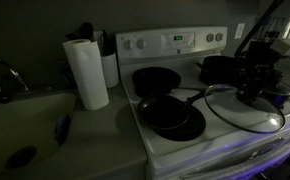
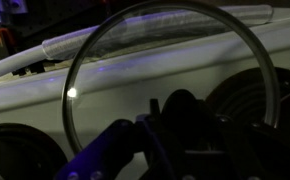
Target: Take the lid from the pot on the right back stove plate and put it on the stove
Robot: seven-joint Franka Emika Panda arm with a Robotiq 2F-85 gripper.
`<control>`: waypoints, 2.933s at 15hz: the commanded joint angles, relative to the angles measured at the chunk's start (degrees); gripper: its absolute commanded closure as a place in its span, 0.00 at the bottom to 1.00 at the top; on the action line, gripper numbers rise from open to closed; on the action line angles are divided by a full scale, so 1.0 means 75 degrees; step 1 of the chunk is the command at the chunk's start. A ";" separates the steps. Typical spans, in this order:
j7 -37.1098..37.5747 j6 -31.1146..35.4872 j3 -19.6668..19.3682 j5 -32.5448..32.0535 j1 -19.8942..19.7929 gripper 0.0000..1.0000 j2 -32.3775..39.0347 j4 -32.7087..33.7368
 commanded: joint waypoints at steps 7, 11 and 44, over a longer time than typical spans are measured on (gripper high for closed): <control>-0.0143 -0.1209 -0.0406 0.1543 0.0033 0.86 0.0160 0.0250; -0.0067 -0.1231 -0.0237 0.1666 0.0018 0.86 0.0098 0.0189; 0.1096 -0.2598 0.0322 0.2455 -0.0148 0.86 -0.1636 -0.1211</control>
